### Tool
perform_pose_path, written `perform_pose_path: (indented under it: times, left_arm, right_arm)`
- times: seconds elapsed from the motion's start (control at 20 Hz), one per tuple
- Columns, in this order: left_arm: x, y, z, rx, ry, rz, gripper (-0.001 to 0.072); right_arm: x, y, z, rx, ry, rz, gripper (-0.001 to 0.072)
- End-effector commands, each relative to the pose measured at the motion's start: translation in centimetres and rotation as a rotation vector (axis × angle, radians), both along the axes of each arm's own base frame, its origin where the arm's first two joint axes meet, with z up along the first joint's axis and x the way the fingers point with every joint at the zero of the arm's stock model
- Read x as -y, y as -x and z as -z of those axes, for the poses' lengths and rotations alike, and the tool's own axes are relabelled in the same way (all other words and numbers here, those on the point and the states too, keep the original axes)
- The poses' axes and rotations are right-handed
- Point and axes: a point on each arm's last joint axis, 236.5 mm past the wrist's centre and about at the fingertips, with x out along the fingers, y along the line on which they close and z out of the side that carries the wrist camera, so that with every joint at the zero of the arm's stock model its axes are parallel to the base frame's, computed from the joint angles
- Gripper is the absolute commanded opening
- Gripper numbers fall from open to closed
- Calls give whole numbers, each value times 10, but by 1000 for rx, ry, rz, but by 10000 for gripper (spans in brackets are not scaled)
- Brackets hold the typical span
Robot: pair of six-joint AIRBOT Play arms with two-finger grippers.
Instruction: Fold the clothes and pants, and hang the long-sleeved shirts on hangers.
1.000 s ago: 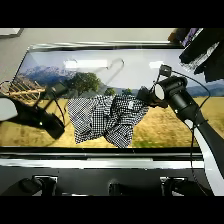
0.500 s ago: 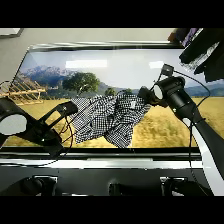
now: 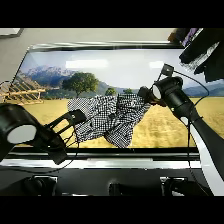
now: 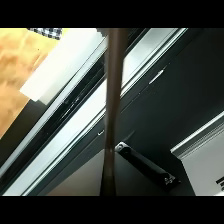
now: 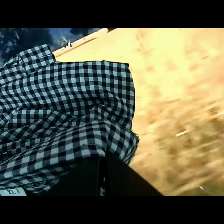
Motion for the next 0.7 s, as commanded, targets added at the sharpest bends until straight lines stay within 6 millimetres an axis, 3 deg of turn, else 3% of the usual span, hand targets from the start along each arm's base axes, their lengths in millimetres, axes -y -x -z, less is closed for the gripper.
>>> perform_pose_path:
  times: [0.0, 0.25, 0.5, 0.65]
  left_arm:
    - [5, -8, 13, -15, -42, 30, 12]
    - [21, -30, 33, 13, -46, 36, 12]
    - [8, -46, 36, 56, -110, 20, 12]
    - [9, -42, 37, 30, -98, 51, 12]
  right_arm:
    - [-5, 0, -10, 10, -19, -16, 29]
    - [-25, -1, -29, 34, -77, -56, 29]
    - [-63, 20, -35, 30, -50, -170, 29]
    - [-60, 20, -60, 80, -26, -176, 29]
